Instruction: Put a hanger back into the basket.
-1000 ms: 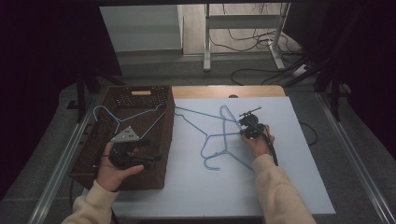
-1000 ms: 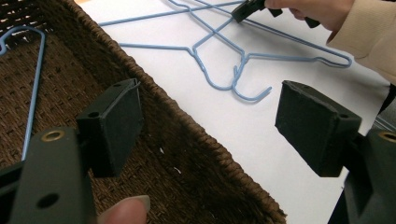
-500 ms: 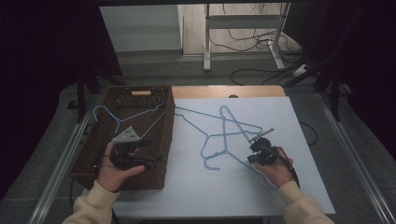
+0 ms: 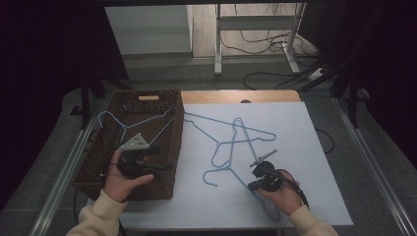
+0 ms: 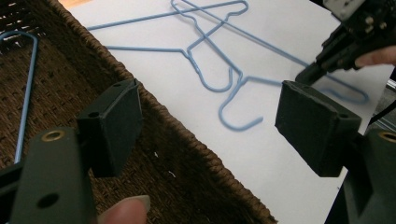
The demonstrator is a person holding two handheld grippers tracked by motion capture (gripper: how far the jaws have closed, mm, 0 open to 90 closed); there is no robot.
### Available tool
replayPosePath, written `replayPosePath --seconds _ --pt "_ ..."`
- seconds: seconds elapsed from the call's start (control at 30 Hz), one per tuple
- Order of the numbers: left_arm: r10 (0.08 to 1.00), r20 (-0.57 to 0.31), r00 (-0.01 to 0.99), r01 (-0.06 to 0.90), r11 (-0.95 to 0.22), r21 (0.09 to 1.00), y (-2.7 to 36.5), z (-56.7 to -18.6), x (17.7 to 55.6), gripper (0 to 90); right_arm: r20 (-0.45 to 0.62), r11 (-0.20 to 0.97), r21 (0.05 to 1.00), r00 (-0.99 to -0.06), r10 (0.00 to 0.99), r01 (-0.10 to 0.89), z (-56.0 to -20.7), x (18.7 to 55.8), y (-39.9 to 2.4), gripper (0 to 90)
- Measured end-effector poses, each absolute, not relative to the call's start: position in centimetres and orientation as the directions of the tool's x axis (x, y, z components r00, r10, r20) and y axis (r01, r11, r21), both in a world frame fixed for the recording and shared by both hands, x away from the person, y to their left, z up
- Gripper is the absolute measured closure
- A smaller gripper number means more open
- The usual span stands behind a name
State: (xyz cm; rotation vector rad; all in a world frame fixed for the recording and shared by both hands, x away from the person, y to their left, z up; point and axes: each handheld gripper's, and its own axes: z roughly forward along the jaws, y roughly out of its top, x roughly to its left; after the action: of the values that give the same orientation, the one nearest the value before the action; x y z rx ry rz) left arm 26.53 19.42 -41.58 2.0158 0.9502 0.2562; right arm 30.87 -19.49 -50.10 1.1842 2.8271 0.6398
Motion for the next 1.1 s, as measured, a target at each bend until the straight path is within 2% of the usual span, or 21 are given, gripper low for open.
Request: replayPosePath --seconds 0.23,0.37,0.5,0.6,0.7,0.87,1.1 --pt "0.708 -0.165 0.687 0.527 -0.330 0.783 19.5 -41.5 26.5 23.0 0.131 0.678 0.381 -0.763 0.633 0.629 -50.1 30.3 -17.3 90.0" --pt "0.709 -0.165 0.686 0.528 -0.329 0.783 19.5 -41.6 26.5 23.0 0.105 0.693 0.437 -0.798 0.594 0.574 -48.9 31.2 -16.3 88.6" --pt "0.706 -0.162 0.689 0.526 -0.333 0.783 19.4 -41.6 26.5 23.0 0.068 0.753 0.473 -0.871 0.487 0.458 -47.9 33.3 -13.2 74.8" --pt "0.706 -0.163 0.689 0.526 -0.332 0.783 19.4 -41.5 26.5 23.0 0.031 0.821 0.432 -0.915 0.402 0.375 -48.3 35.5 -10.4 66.3" --pt "0.708 -0.168 0.686 0.529 -0.326 0.783 19.5 -41.6 26.4 23.0 0.029 0.846 0.405 -0.929 0.368 0.348 -48.8 36.4 -9.5 64.1" --pt "0.712 -0.169 0.682 0.533 -0.324 0.782 19.7 -41.7 26.4 23.0 0.027 0.887 0.343 -0.947 0.321 0.310 -50.0 37.1 -8.5 64.6" --pt "0.709 -0.162 0.686 0.529 -0.333 0.780 19.5 -41.7 26.4 23.0 -0.012 0.923 0.304 -0.968 0.250 0.235 -50.2 37.1 -8.1 74.6"
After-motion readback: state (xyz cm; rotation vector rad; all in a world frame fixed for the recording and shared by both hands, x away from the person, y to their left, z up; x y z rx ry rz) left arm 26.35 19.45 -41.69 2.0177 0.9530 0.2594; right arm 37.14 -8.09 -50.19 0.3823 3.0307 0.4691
